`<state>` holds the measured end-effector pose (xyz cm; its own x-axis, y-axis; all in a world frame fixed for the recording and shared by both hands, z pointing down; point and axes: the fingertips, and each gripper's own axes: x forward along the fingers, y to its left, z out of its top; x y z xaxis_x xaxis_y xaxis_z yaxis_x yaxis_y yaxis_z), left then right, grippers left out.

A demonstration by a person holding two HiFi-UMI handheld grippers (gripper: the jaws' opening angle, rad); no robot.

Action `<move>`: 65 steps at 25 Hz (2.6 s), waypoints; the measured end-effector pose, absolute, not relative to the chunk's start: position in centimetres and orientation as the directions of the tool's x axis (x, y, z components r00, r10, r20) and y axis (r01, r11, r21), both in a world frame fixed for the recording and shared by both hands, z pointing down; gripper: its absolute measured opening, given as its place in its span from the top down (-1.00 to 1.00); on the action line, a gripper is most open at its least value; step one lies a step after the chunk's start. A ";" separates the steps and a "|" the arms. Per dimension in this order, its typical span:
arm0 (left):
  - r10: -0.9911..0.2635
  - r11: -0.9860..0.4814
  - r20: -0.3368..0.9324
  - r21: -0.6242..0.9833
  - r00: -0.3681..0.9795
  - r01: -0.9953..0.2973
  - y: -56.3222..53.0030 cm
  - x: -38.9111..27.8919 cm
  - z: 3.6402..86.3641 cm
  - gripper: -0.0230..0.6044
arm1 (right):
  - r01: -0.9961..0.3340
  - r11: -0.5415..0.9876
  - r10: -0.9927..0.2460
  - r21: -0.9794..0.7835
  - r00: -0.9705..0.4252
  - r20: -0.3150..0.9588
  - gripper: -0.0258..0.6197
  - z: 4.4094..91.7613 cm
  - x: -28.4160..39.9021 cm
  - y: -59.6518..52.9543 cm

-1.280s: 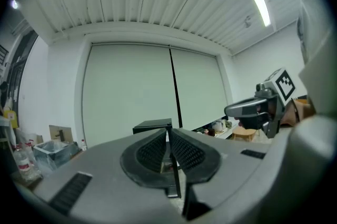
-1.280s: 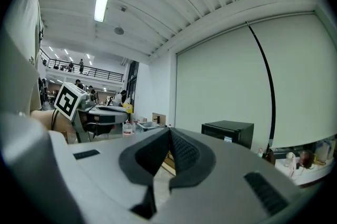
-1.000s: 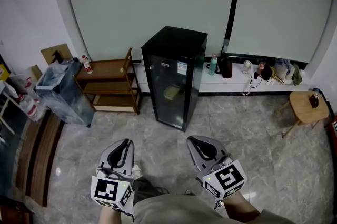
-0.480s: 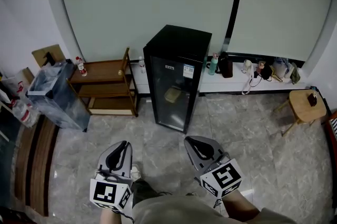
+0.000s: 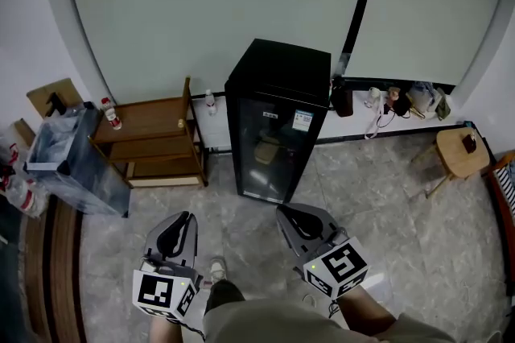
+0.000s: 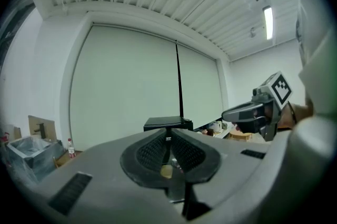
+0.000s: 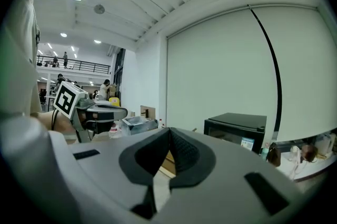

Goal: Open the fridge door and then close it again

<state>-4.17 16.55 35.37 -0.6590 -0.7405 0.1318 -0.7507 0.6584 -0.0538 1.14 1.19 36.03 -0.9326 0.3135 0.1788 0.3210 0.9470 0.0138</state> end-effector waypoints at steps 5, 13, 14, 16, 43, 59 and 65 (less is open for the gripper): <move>-0.796 0.586 0.152 -0.052 -0.586 -0.809 16.7 -11.4 35.2 0.83 | 0.240 0.971 0.236 -0.004 -0.953 0.188 0.93 35.3 -5.0 2.1; -0.881 0.443 0.170 -0.034 -0.442 -0.896 16.4 -21.0 35.1 0.83 | 0.066 0.998 0.067 -0.016 -0.972 0.225 0.93 35.6 -12.1 2.3; -0.889 0.425 0.173 -0.032 -0.423 -0.905 16.3 -21.9 35.2 0.83 | 0.045 0.999 0.049 -0.022 -0.972 0.228 0.93 35.8 -13.0 2.3; -0.904 0.391 0.179 -0.026 -0.389 -0.920 16.2 -23.7 35.5 0.83 | 0.007 1.000 0.013 -0.027 -0.972 0.235 0.93 36.0 -14.6 2.4; -0.940 0.312 0.144 -0.010 -0.310 -0.950 12.7 -28.3 35.3 0.83 | -0.084 0.996 -0.084 0.008 -0.965 0.248 0.93 35.5 -17.5 -1.1; -0.951 0.292 0.099 -0.028 -0.293 -0.956 6.4 -31.9 33.5 0.62 | -0.030 0.999 -0.027 -0.015 -0.986 0.166 0.93 34.2 -20.0 -5.4; -0.967 0.238 0.074 -0.061 -0.242 -0.969 2.7 -33.5 32.9 0.46 | -0.018 1.000 -0.018 0.002 -0.989 0.147 0.93 34.1 -22.0 -6.6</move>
